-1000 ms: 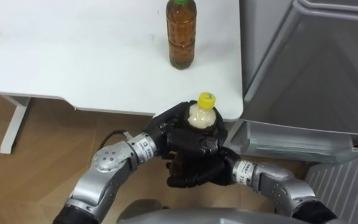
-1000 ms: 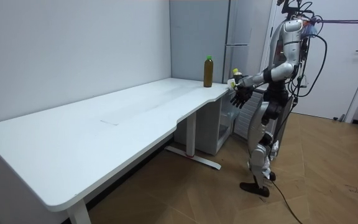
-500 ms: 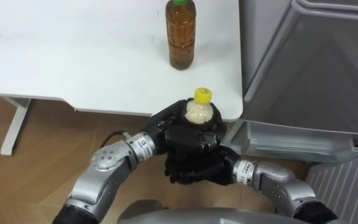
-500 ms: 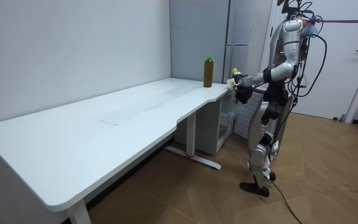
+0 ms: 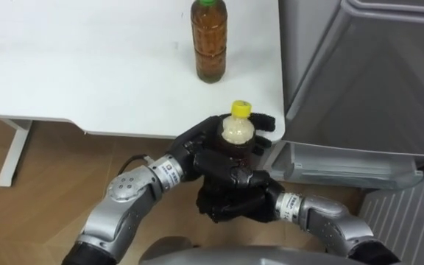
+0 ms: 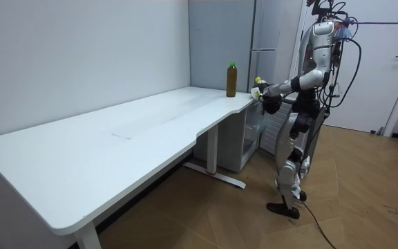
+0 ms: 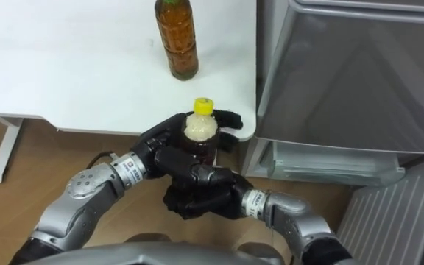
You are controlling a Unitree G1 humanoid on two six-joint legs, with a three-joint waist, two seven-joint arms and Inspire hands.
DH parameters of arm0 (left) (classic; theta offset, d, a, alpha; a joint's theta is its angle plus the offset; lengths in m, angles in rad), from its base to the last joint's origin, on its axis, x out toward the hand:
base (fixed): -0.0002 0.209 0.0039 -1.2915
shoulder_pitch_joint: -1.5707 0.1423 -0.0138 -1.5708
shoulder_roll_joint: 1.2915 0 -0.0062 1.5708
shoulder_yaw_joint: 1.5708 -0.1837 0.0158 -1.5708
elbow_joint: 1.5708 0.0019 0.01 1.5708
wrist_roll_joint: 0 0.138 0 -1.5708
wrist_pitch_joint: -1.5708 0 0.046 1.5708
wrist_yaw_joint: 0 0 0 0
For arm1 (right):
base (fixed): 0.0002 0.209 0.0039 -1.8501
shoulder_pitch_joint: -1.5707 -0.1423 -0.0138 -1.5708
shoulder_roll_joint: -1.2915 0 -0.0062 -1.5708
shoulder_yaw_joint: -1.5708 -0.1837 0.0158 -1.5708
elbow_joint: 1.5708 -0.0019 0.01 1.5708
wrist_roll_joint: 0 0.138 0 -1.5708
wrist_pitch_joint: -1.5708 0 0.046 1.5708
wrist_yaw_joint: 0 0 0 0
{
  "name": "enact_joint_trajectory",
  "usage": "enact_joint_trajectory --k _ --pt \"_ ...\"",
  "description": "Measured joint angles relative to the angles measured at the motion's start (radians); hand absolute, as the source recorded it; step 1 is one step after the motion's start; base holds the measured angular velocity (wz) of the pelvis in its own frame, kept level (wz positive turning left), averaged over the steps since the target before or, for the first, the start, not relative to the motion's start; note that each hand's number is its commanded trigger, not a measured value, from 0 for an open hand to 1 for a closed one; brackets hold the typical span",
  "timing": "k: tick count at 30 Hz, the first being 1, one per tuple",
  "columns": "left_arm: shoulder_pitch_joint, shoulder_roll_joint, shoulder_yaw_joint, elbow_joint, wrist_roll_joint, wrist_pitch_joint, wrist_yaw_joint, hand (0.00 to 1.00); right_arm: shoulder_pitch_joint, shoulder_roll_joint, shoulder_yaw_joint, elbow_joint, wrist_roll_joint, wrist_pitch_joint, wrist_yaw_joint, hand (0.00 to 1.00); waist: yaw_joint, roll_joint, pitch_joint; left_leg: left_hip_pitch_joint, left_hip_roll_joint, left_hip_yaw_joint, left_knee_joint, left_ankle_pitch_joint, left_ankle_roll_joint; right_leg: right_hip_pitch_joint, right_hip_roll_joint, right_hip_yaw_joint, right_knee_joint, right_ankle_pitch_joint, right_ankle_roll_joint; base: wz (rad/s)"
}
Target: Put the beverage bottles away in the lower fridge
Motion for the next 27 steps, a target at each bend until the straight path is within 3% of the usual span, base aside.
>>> enact_joint_trajectory --k 6,11,13,17,21,27 --pt "-0.002 0.002 0.006 -0.026 0.000 0.000 0.000 0.00 0.001 0.002 -0.005 -0.003 0.018 0.000 0.015 1.00 -0.001 -0.001 0.0007 -0.004 0.000 0.000 0.000 0.000 0.000 -0.001 -0.001 -0.007 -0.001 0.000 0.000 0.00" --pt "-0.003 0.007 0.066 -0.201 0.003 -0.005 0.006 0.00 0.004 0.001 -0.028 -0.003 0.032 0.004 0.028 1.00 0.007 -0.001 0.0008 -0.001 0.000 0.004 -0.002 0.000 0.000 -0.001 -0.001 0.000 -0.001 0.000 0.000 0.00" --pt "-0.005 0.002 0.085 -0.264 0.001 -0.026 0.006 0.00 0.014 0.001 -0.034 -0.003 0.030 0.006 0.028 1.00 0.008 -0.001 0.0011 0.004 0.000 0.006 -0.003 0.000 0.000 0.000 -0.001 0.001 -0.002 0.000 0.000 0.00" --pt "-0.030 -0.008 0.091 -0.360 0.001 -0.037 0.007 0.00 0.031 0.001 -0.039 -0.003 0.011 0.031 0.028 1.00 0.012 0.003 0.0036 0.009 0.000 0.006 -0.003 0.000 0.000 0.004 -0.001 0.003 -0.002 0.000 0.000 0.00" --pt "-0.050 -0.021 0.092 -0.388 0.001 -0.038 0.013 0.00 0.032 -0.001 -0.050 -0.003 -0.015 0.046 0.028 1.00 0.012 0.012 0.0080 0.006 0.000 0.005 -0.003 0.000 0.000 0.004 -0.001 0.003 -0.001 0.000 0.000 0.00" --pt "-0.079 -0.029 0.093 -0.417 -0.009 -0.044 0.013 0.00 0.033 0.001 -0.050 0.002 -0.012 0.049 0.015 1.00 0.010 0.027 0.0043 0.015 0.000 0.000 -0.003 0.000 0.000 0.017 -0.001 -0.003 -0.002 0.000 0.000 0.01"
